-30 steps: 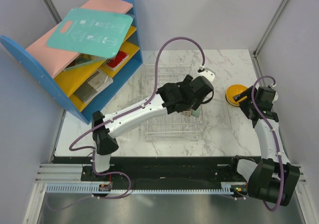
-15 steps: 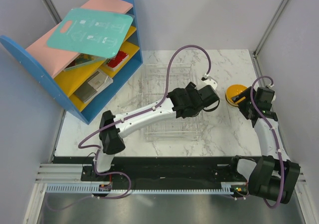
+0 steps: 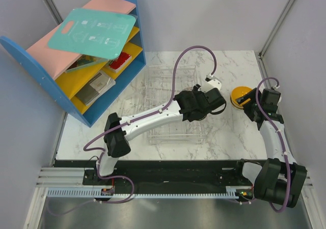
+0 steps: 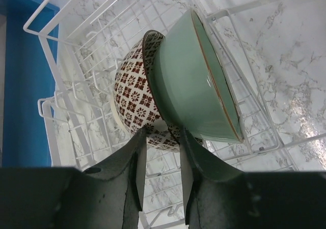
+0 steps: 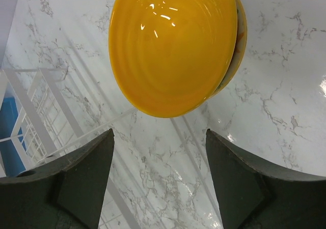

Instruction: Unload the bowls from the dish rack

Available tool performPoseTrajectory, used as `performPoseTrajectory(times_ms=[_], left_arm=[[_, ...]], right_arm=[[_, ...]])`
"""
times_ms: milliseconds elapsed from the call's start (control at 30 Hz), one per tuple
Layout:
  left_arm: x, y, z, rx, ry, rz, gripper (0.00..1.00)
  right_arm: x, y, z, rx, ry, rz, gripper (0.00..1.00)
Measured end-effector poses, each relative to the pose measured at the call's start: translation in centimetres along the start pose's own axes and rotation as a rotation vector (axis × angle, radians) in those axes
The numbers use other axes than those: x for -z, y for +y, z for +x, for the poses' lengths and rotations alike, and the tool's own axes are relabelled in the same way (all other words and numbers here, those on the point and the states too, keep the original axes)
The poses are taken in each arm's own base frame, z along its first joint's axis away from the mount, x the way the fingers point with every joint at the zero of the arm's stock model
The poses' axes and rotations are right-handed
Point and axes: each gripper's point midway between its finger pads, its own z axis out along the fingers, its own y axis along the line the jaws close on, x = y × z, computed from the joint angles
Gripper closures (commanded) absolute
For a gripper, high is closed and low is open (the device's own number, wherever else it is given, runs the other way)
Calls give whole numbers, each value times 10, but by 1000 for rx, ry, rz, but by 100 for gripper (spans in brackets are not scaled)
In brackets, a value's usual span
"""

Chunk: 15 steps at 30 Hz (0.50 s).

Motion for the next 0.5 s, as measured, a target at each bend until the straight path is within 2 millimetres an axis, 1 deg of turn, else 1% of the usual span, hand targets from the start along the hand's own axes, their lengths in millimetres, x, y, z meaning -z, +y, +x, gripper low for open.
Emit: performPoseTrajectory(times_ms=[33, 133, 200, 233, 333, 500], left_arm=[[0, 1, 0, 1, -1, -6, 76], [0, 2, 0, 6, -2, -17, 81], [1, 3, 1, 8, -1, -22, 82], [1, 3, 1, 8, -1, -24, 89], [1, 4, 1, 8, 0, -26, 96], [4, 10, 3, -7, 11, -42, 98]], right_arm=[[0, 0, 0, 0, 0, -2, 20], [-1, -2, 2, -1, 5, 2, 20], [-1, -3, 5, -2, 11, 3, 21], [-2, -4, 5, -2, 13, 4, 21], [-2, -3, 6, -2, 17, -2, 21], [-2, -2, 7, -2, 20, -9, 21]])
